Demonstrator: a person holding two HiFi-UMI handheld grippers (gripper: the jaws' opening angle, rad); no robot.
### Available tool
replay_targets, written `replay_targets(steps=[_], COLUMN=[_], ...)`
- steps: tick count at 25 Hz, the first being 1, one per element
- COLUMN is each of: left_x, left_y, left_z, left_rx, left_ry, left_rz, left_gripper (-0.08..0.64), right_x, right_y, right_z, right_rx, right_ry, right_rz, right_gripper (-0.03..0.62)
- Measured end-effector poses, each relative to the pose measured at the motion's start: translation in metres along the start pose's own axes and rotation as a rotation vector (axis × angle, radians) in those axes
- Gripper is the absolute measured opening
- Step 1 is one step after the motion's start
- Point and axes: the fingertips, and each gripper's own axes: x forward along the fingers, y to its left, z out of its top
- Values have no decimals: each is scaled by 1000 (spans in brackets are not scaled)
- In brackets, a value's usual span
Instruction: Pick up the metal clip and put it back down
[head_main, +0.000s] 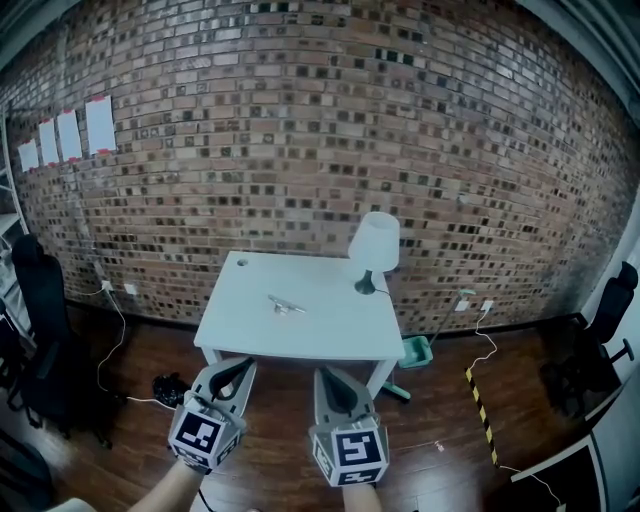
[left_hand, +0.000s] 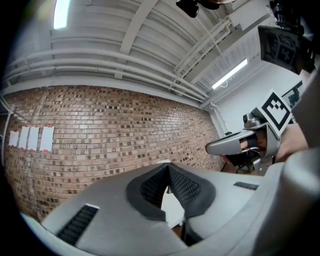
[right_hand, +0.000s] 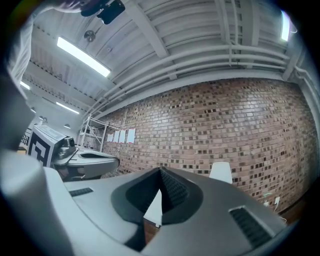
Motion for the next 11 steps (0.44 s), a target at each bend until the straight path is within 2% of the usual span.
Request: replay_targets(steps=[11], left_x=[-1], left_y=[12], left_z=[7], left_rx=[-44], left_ry=[-26], left_rz=[17], left_gripper=[-12], right_x=[4], right_y=[6], right_z=[9], right_rx=[-12], right_ry=[-24], right_rz=[4], right_gripper=[-20])
